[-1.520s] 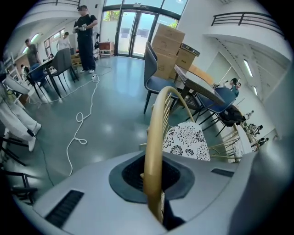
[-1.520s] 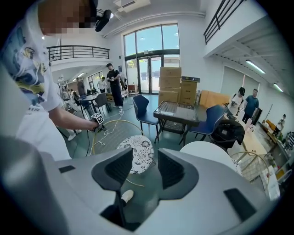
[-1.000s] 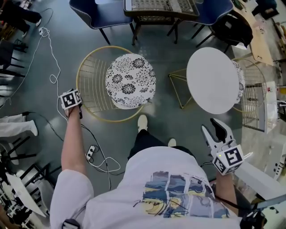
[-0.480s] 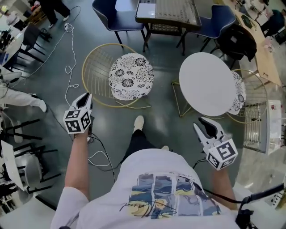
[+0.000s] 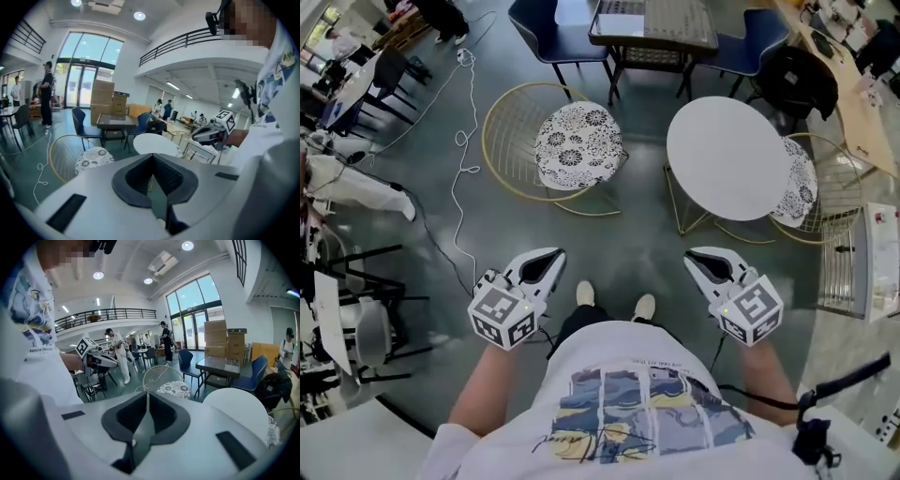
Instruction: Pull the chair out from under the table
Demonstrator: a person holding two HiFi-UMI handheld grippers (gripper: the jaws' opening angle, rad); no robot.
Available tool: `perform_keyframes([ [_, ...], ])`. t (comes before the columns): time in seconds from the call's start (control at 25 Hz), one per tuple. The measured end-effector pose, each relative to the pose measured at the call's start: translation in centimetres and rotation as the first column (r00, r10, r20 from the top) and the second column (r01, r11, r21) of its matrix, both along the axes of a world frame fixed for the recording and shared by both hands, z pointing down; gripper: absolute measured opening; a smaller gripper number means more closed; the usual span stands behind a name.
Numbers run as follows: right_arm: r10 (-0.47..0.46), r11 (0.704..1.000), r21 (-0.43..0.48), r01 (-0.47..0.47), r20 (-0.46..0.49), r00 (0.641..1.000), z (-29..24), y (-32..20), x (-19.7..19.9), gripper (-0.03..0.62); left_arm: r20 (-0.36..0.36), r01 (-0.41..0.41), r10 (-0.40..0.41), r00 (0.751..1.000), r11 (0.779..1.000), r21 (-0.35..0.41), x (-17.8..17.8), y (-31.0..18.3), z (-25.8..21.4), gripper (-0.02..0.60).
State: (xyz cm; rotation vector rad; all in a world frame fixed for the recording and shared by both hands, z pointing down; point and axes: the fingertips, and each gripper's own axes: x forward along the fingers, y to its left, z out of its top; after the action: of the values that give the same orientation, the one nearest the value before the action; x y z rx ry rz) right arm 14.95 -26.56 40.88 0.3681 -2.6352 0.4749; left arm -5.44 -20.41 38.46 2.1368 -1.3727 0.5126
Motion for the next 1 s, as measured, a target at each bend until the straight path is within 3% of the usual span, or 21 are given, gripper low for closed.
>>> perform_keyframes([
  [0.12, 0.0, 1.0, 0.019, 0.001, -0.004, 1.0, -1.9, 2.5, 1.6, 0.026, -0.026, -0.135, 0.137, 0.99, 0.989, 0.065, 5.6, 1.7, -3.3, 0.009],
  [0.28, 0.006, 1.0, -0.017, -0.007, -0.009, 1.0, -5.5, 3.6, 0.6, 0.025, 0.05, -0.293, 0.29, 0.956, 0.953, 0.076, 7.9, 2.2, -8.4, 0.009],
  [0.4, 0.003, 1.0, -0.009, -0.003, -0.014, 1.0, -5.8, 5.7, -2.9, 0.025, 0.015, -0.33, 0.33, 0.944, 0.94, 0.09, 6.0, 4.1, -9.3, 0.009],
  [0.56, -0.006, 1.0, 0.03, 0.007, -0.02, 1.0, -5.8, 10.5, -8.6, 0.025, -0.084, -0.306, 0.314, 0.946, 0.947, 0.097, 1.1, 8.6, -9.0, 0.009],
  [0.84, 0.014, 0.999, 0.05, -0.011, -0.049, 0.999, -6.8, 17.3, -16.8, 0.018, -0.122, -0.313, 0.325, 0.938, 0.944, 0.107, -6.3, 14.9, -9.4, 0.009],
  [1.0, 0.013, 0.999, 0.044, -0.011, -0.045, 0.999, -7.8, 20.4, -19.5, 0.015, -0.123, -0.32, 0.331, 0.935, 0.942, 0.101, -8.5, 17.5, -9.6, 0.009],
])
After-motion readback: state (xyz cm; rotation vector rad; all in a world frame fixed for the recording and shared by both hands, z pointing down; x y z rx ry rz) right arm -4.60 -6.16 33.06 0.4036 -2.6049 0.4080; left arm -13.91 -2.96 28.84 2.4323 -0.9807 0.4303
